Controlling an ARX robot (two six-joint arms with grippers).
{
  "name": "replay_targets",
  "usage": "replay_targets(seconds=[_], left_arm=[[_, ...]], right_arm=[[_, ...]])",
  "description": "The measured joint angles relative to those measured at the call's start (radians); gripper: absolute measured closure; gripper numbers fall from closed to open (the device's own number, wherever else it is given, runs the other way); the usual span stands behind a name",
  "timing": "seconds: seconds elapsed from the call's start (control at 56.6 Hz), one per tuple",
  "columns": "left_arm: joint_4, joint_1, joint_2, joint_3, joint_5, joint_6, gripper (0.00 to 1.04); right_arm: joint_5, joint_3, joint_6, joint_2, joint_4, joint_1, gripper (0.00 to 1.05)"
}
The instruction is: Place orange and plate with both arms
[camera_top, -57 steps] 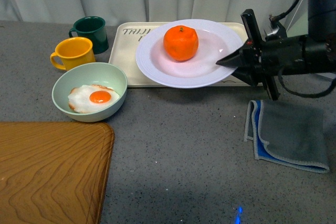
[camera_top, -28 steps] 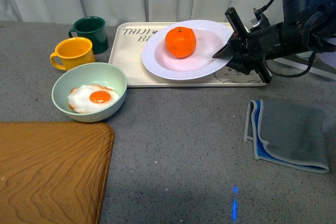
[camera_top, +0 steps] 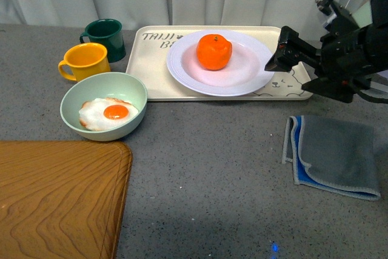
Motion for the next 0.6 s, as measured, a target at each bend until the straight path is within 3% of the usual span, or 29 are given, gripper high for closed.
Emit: replay_targets(seconds=[0.035,0.124,0.177,0.247,0.3,0.389,0.477,0.548,0.601], left_arm=[[0.0,0.0,0.0,0.0,0.0,0.0,0.07],[0.0,0.0,0.0,0.0,0.002,0.0,0.07],[-0.001,0.0,-0.001,0.0,0.001,0.0,0.07],[-0.002,0.0,0.0,0.0,0.0,0.0,0.07],[-0.002,0.0,0.0,0.0,0.0,0.0,0.07],[-0.002,0.0,0.0,0.0,0.0,0.0,0.07],[-0.002,0.0,0.0,0.0,0.0,0.0,0.07],[-0.002,0.0,0.0,0.0,0.0,0.0,0.07],[-0.002,0.0,-0.001,0.0,0.001,0.0,0.07]], right_arm=[[0.07,-0.054,-0.042,-0.024,0.087,0.008,0.1],[0.363,-0.277,-0.208,-0.103,0.509,0.035,0.23],[0.462,-0.444,-0.266,-0.174,0.762,0.042,0.32],[0.502,-0.629,-0.307,-0.298,1.023,0.044,0.43],[0.507,-0.752,-0.326,-0.454,1.096,0.04,0.52],[0.479,-0.982,-0.344,-0.829,0.948,0.015,0.72],[0.363,-1.164,-0.353,-1.236,0.62,-0.081,0.93],[0.358,-1.176,-0.353,-1.494,0.385,-0.113,1.04],[0.349,-1.176,-0.356,-1.773,0.137,-0.121,1.04]])
